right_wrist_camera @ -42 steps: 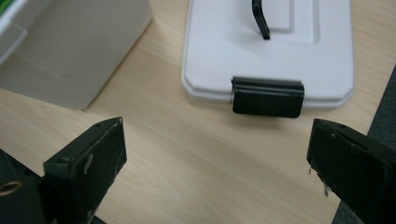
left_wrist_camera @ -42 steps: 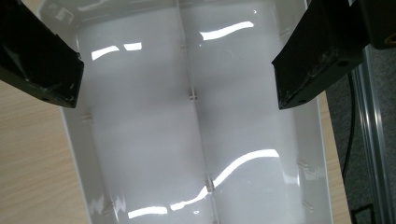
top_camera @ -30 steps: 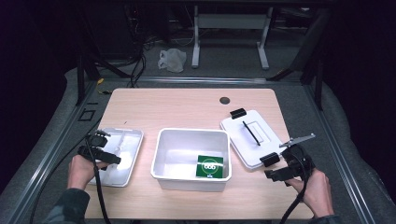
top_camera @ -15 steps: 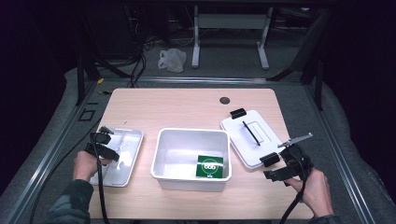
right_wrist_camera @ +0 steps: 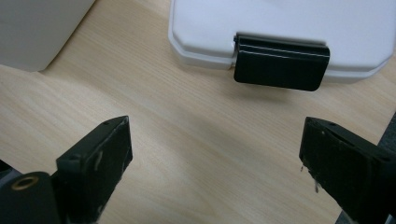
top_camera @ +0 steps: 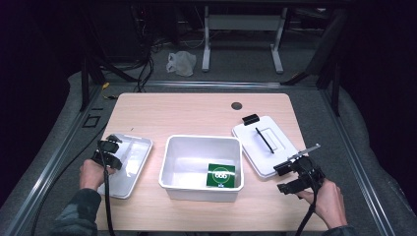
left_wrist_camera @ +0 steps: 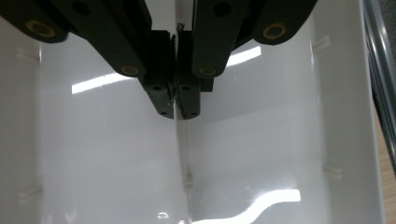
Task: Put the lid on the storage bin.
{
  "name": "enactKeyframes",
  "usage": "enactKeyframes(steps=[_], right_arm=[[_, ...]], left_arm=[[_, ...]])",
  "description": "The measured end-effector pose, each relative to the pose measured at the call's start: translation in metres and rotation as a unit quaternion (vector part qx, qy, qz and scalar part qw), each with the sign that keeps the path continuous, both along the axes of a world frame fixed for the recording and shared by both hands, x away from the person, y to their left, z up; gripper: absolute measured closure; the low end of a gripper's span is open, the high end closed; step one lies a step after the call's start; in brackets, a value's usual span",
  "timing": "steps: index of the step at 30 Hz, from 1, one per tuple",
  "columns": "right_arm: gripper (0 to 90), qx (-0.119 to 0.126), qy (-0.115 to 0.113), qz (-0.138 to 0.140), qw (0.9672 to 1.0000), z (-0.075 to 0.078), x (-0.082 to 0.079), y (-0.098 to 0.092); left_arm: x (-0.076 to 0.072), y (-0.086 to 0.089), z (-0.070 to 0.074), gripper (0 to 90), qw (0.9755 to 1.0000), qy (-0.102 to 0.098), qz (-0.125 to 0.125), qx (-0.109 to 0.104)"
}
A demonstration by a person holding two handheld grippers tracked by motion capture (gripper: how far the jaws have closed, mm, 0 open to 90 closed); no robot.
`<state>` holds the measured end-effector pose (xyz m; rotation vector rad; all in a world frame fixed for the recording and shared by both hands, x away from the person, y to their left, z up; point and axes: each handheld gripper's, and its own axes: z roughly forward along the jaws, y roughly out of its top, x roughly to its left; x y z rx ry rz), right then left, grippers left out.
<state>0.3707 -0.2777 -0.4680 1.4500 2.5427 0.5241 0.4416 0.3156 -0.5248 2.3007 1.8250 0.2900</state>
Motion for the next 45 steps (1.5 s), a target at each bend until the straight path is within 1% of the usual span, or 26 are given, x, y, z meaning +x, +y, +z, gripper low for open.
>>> enactKeyframes(steps=[3, 10, 12, 13, 14, 15, 17, 18, 19, 20, 21, 22, 23, 24, 27, 29, 31, 34, 36, 37, 38, 39, 40, 43, 44, 45], right_arm=[[10.0, 0.000, -0.003, 0.001, 1.0000, -0.001, 0.000, 0.001], [10.8, -0.001, -0.003, 0.006, 1.0000, -0.003, 0.001, 0.001], [10.6, 0.002, -0.001, 0.006, 1.0000, -0.004, 0.001, 0.000], [10.5, 0.004, -0.004, 0.005, 1.0000, -0.003, 0.002, -0.001], [10.5, 0.004, -0.004, 0.005, 1.0000, -0.003, 0.002, -0.001], [10.4, 0.004, -0.006, 0.005, 1.0000, -0.003, 0.002, -0.002], [10.3, 0.005, -0.005, 0.007, 0.9999, -0.003, 0.002, -0.002], [10.3, 0.005, -0.005, 0.007, 0.9999, -0.003, 0.002, -0.002], [10.3, 0.006, -0.003, 0.011, 0.9999, -0.003, 0.002, 0.000], [10.3, 0.006, -0.003, 0.011, 0.9999, -0.003, 0.002, 0.000], [10.2, 0.008, -0.003, 0.014, 0.9999, -0.003, 0.002, 0.001], [10.2, 0.008, -0.003, 0.014, 0.9999, -0.003, 0.002, 0.001], [10.1, 0.020, 0.001, 0.019, 0.9996, -0.004, 0.002, 0.001], [10.1, 0.020, 0.001, 0.019, 0.9996, -0.004, 0.002, 0.001], [9.8, 0.024, 0.000, 0.023, 0.9995, -0.004, 0.001, 0.001], [9.7, 0.022, 0.001, 0.023, 0.9995, -0.004, 0.001, 0.001], [9.7, 0.021, 0.001, 0.023, 0.9995, -0.004, 0.001, 0.001], [9.3, 0.012, 0.000, 0.029, 0.9995, -0.005, 0.002, 0.002], [9.1, 0.010, 0.000, 0.030, 0.9995, -0.005, 0.002, 0.003], [8.9, 0.013, 0.000, 0.030, 0.9995, -0.005, 0.001, 0.003], [8.9, 0.013, 0.000, 0.030, 0.9995, -0.005, 0.001, 0.003], [8.9, 0.010, 0.001, 0.031, 0.9995, -0.006, 0.001, 0.004], [8.9, 0.010, 0.001, 0.031, 0.9995, -0.006, 0.001, 0.004], [9.0, 0.008, 0.005, 0.034, 0.9994, -0.007, 0.001, 0.004], [9.0, 0.008, 0.005, 0.034, 0.9994, -0.007, 0.001, 0.004], [9.1, 0.009, 0.005, 0.035, 0.9993, -0.007, 0.002, 0.005]], left_arm=[[-0.002, 0.001, 0.000, 88.8, 1.0000, -0.004, 0.000, 0.006], [-0.005, 0.007, 0.004, 89.1, 0.9999, -0.010, 0.002, 0.006], [-0.006, 0.009, 0.007, 89.1, 0.9999, -0.014, 0.002, 0.009], [-0.007, 0.011, 0.012, 89.1, 0.9997, -0.023, 0.003, 0.006], [-0.007, 0.011, 0.012, 89.1, 0.9997, -0.023, 0.003, 0.006], [-0.008, 0.012, 0.018, 89.0, 0.9995, -0.030, 0.001, 0.004], [-0.010, 0.011, 0.025, 89.1, 0.9992, -0.040, -0.004, 0.003], [-0.010, 0.011, 0.025, 89.0, 0.9992, -0.040, -0.004, 0.003], [-0.012, 0.009, 0.033, 89.1, 0.9987, -0.049, -0.014, 0.005], [-0.012, 0.009, 0.033, 89.0, 0.9987, -0.049, -0.014, 0.005], [-0.014, 0.006, 0.041, 89.0, 0.9979, -0.061, -0.024, 0.002], [-0.014, 0.006, 0.041, 89.0, 0.9979, -0.061, -0.024, 0.002], [-0.016, 0.004, 0.049, 89.0, 0.9970, -0.070, -0.033, 0.004], [-0.016, 0.004, 0.049, 89.0, 0.9970, -0.070, -0.033, 0.004], [-0.017, 0.003, 0.059, 89.0, 0.9957, -0.079, -0.047, -0.001], [-0.018, 0.002, 0.067, 89.1, 0.9950, -0.080, -0.059, 0.003], [-0.018, 0.002, 0.069, 89.0, 0.9948, -0.082, -0.061, 0.003], [-0.019, 0.006, 0.079, 89.0, 0.9936, -0.087, -0.071, -0.011], [-0.019, 0.006, 0.082, 89.0, 0.9935, -0.086, -0.074, -0.010], [-0.020, 0.007, 0.090, 89.0, 0.9926, -0.089, -0.082, -0.010], [-0.020, 0.007, 0.090, 89.0, 0.9926, -0.089, -0.082, -0.010], [-0.022, 0.006, 0.099, 89.0, 0.9914, -0.095, -0.090, -0.012], [-0.022, 0.006, 0.099, 89.0, 0.9914, -0.095, -0.090, -0.012], [-0.025, 0.003, 0.117, 89.0, 0.9886, -0.104, -0.109, -0.010], [-0.025, 0.003, 0.117, 88.9, 0.9886, -0.104, -0.109, -0.010], [-0.027, -0.001, 0.124, 89.0, 0.9867, -0.109, -0.121, -0.008]])
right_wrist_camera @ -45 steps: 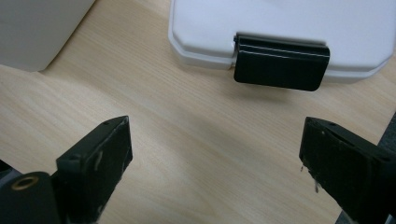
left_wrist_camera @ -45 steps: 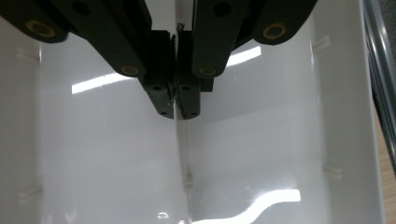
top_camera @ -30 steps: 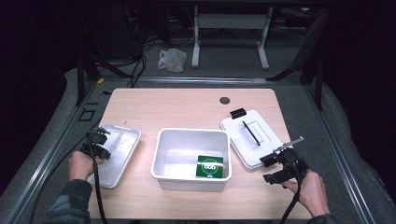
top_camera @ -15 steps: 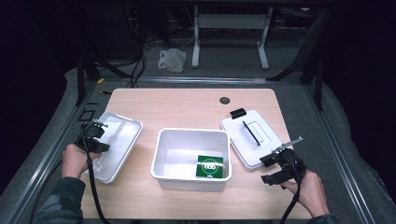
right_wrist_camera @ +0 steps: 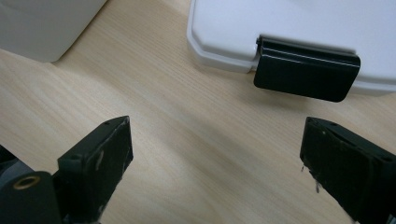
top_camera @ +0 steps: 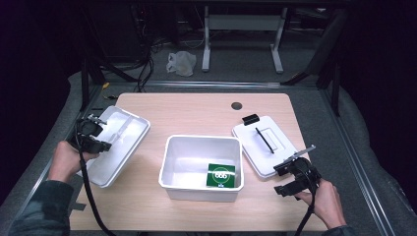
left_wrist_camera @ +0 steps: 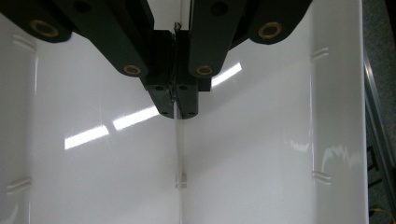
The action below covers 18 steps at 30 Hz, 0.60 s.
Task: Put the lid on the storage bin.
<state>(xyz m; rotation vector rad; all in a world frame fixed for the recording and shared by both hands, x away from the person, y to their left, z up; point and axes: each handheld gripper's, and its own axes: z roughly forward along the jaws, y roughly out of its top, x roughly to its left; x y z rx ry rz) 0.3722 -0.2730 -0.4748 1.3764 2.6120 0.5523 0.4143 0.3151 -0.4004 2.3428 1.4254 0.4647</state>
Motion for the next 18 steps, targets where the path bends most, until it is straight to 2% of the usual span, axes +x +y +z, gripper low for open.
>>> enactKeyframes(steps=[1, 2, 5, 8, 11, 12, 13, 14, 15, 16, 18], right_arm=[[9.1, 0.000, 0.000, 0.000, 1.0000, 0.000, 0.000, 0.000], [9.2, 0.000, 0.000, 0.003, 1.0000, 0.000, 0.000, 0.000], [9.3, -0.001, 0.001, 0.004, 1.0000, 0.000, 0.000, 0.000], [9.4, 0.000, 0.002, 0.004, 1.0000, 0.000, 0.000, 0.000], [9.4, 0.000, 0.002, 0.005, 1.0000, -0.001, 0.001, -0.001], [9.5, 0.001, 0.004, 0.005, 1.0000, -0.001, 0.000, -0.001], [9.5, 0.001, 0.004, 0.005, 1.0000, -0.001, 0.000, -0.001], [9.5, 0.000, 0.004, 0.006, 1.0000, -0.001, 0.001, -0.001], [9.5, 0.000, 0.004, 0.006, 1.0000, -0.001, 0.001, -0.001], [9.6, 0.000, 0.004, 0.006, 1.0000, -0.001, 0.001, -0.002], [9.6, 0.000, 0.004, 0.004, 1.0000, -0.002, 0.001, -0.003]], left_arm=[[0.000, 0.000, 0.000, 89.0, 1.0000, 0.000, 0.000, 0.000], [-0.002, -0.004, 0.008, 89.0, 0.9999, -0.004, -0.017, 0.003], [-0.003, -0.009, 0.015, 89.0, 0.9995, -0.009, -0.031, 0.004], [-0.004, -0.018, 0.024, 89.0, 0.9976, -0.017, -0.067, 0.000], [-0.004, -0.029, 0.032, 89.0, 0.9946, -0.019, -0.102, -0.008], [-0.004, -0.039, 0.037, 89.0, 0.9923, -0.019, -0.122, -0.009], [-0.004, -0.039, 0.037, 89.0, 0.9923, -0.019, -0.122, -0.009], [-0.003, -0.048, 0.040, 89.0, 0.9901, -0.018, -0.139, -0.011], [-0.003, -0.048, 0.040, 89.0, 0.9901, -0.018, -0.139, -0.011], [-0.002, -0.053, 0.041, 89.0, 0.9890, -0.016, -0.147, -0.011], [0.000, -0.068, 0.044, 89.0, 0.9849, -0.012, -0.173, -0.001]])
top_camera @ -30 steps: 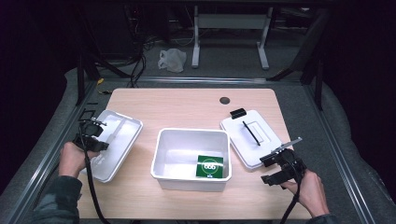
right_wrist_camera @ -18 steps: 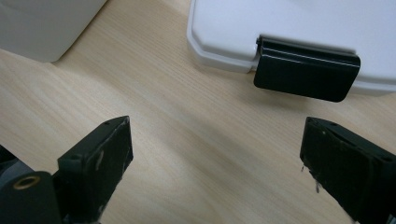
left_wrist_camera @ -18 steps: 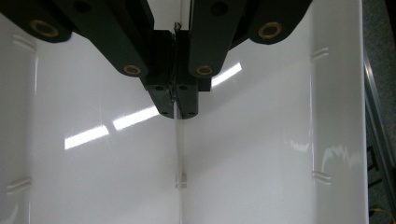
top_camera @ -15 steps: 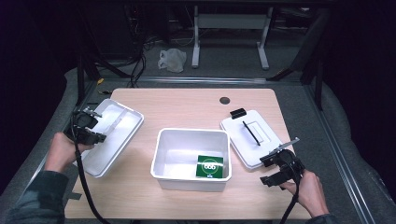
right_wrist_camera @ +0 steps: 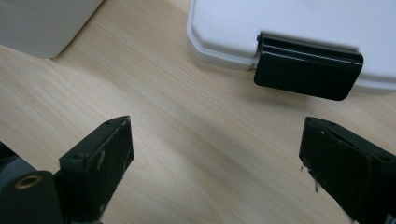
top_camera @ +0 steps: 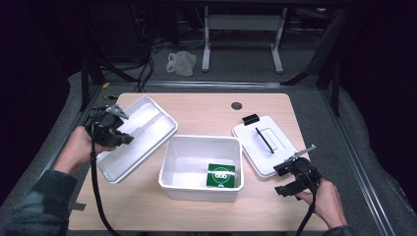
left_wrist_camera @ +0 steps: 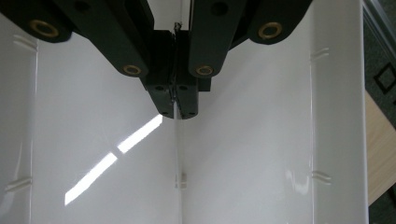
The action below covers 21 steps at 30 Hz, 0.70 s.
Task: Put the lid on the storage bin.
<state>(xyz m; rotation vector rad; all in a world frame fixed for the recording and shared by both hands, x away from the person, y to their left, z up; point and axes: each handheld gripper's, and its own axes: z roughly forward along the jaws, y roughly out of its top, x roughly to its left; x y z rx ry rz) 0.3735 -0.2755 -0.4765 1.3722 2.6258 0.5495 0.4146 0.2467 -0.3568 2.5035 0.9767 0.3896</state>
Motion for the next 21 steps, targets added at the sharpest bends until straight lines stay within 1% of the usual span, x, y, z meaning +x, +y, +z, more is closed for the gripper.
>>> enactKeyframes(steps=[1, 3, 6, 9, 11, 12, 13, 14, 15, 17, 18, 19, 20, 21], right_arm=[[9.6, 0.000, 0.000, 0.000, 1.0000, 0.000, 0.000, 0.000], [9.7, -0.001, 0.001, 0.001, 1.0000, 0.000, 0.000, 0.000], [9.6, -0.001, 0.001, -0.001, 1.0000, 0.000, 0.000, 0.000], [9.6, 0.000, 0.002, 0.000, 1.0000, 0.000, -0.001, 0.000], [9.6, -0.001, 0.002, 0.001, 1.0000, 0.000, -0.001, 0.000], [9.6, -0.001, 0.003, 0.000, 1.0000, 0.000, -0.001, 0.000], [9.6, -0.001, 0.003, 0.000, 1.0000, 0.000, -0.001, 0.000], [9.6, -0.001, 0.003, 0.000, 1.0000, 0.000, -0.001, 0.000], [9.6, -0.001, 0.003, 0.000, 1.0000, 0.000, -0.001, 0.000], [9.6, -0.001, 0.004, 0.000, 1.0000, 0.000, -0.001, 0.000], [9.6, -0.002, 0.004, -0.001, 1.0000, 0.000, -0.001, 0.000], [9.6, -0.002, 0.004, -0.001, 1.0000, 0.000, -0.001, 0.000], [9.6, -0.002, 0.005, 0.000, 1.0000, -0.001, 0.000, 0.000], [9.6, -0.002, 0.005, 0.000, 1.0000, -0.001, 0.000, 0.000]], left_arm=[[0.000, 0.000, 0.000, 89.0, 1.0000, 0.000, 0.000, 0.000], [0.001, -0.011, 0.001, 89.0, 0.9998, -0.002, -0.017, 0.008], [0.003, -0.029, 0.002, 89.0, 0.9988, -0.002, -0.045, 0.020], [0.004, -0.040, 0.003, 89.0, 0.9976, -0.004, -0.064, 0.028], [0.006, -0.047, 0.003, 89.0, 0.9967, 0.004, -0.077, 0.026], [0.006, -0.052, 0.004, 89.0, 0.9959, 0.009, -0.084, 0.032], [0.007, -0.059, 0.003, 89.0, 0.9950, 0.011, -0.091, 0.040], [0.007, -0.059, 0.003, 89.0, 0.9950, 0.011, -0.091, 0.040], [0.007, -0.062, 0.003, 89.0, 0.9938, 0.010, -0.103, 0.040], [0.008, -0.068, 0.002, 89.0, 0.9920, 0.009, -0.121, 0.035], [0.008, -0.072, 0.001, 89.0, 0.9881, 0.005, -0.150, 0.034], [0.008, -0.072, 0.001, 89.1, 0.9881, 0.005, -0.150, 0.034], [0.008, -0.078, 0.000, 89.0, 0.9837, 0.008, -0.176, 0.037], [0.008, -0.078, 0.000, 89.0, 0.9837, 0.008, -0.176, 0.037]])
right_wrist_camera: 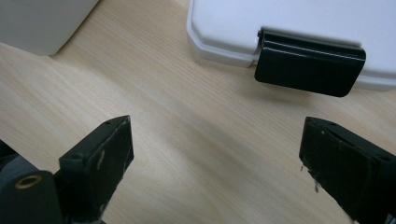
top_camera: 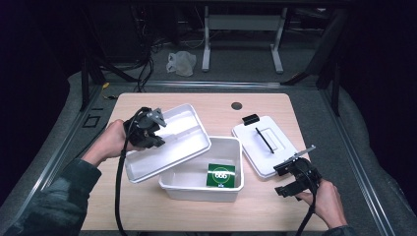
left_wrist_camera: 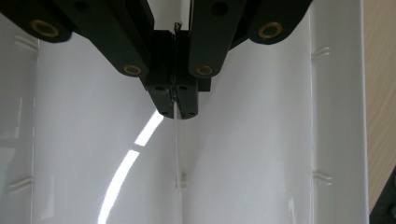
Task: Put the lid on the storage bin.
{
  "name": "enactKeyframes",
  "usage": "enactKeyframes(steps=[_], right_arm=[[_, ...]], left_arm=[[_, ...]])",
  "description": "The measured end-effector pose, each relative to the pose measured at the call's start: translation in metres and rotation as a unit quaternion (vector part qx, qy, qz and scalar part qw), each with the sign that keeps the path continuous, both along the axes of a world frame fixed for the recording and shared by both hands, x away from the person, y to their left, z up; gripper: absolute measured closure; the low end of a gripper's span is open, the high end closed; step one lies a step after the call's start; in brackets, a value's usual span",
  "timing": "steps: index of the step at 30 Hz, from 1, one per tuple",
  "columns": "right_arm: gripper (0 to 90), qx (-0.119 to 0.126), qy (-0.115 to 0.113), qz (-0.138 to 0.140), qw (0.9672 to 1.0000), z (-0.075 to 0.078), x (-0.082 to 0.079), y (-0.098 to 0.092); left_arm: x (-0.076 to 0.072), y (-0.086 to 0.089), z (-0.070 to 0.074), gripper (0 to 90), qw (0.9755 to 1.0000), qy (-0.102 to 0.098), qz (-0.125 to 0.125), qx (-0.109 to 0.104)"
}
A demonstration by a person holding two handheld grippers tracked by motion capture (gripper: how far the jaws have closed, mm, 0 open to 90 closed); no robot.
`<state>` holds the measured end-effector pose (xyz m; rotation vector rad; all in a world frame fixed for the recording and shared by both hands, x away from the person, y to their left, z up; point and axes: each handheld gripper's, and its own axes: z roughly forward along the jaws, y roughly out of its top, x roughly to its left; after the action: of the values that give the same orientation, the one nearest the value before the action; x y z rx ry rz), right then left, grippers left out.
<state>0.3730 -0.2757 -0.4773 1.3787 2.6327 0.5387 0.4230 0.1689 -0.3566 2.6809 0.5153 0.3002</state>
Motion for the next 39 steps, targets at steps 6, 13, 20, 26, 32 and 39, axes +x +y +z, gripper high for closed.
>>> enactKeyframes(steps=[6, 13, 20, 26, 32, 39], right_arm=[[9.6, -0.001, 0.001, 0.001, 1.0000, -0.001, 0.000, 0.001], [9.6, -0.002, 0.002, 0.002, 1.0000, -0.001, 0.000, 0.001], [9.6, -0.002, 0.004, 0.003, 1.0000, -0.001, 0.000, 0.000], [9.6, -0.009, 0.005, 0.005, 0.9999, -0.003, 0.000, 0.001], [9.6, -0.008, 0.006, 0.008, 0.9999, -0.003, -0.001, 0.002], [9.6, -0.009, 0.010, 0.011, 0.9999, -0.004, -0.001, 0.003]], left_arm=[[0.001, -0.023, -0.004, 89.0, 0.9984, 0.000, -0.053, 0.021], [-0.002, -0.056, -0.012, 89.1, 0.9941, -0.004, -0.102, 0.036], [-0.001, -0.080, -0.024, 89.0, 0.9885, -0.004, -0.141, 0.053], [0.000, -0.093, -0.032, 89.1, 0.9820, 0.009, -0.182, 0.049], [0.006, -0.099, -0.039, 89.0, 0.9788, 0.034, -0.199, 0.036], [0.009, -0.103, -0.044, 88.9, 0.9775, 0.040, -0.202, 0.045]])
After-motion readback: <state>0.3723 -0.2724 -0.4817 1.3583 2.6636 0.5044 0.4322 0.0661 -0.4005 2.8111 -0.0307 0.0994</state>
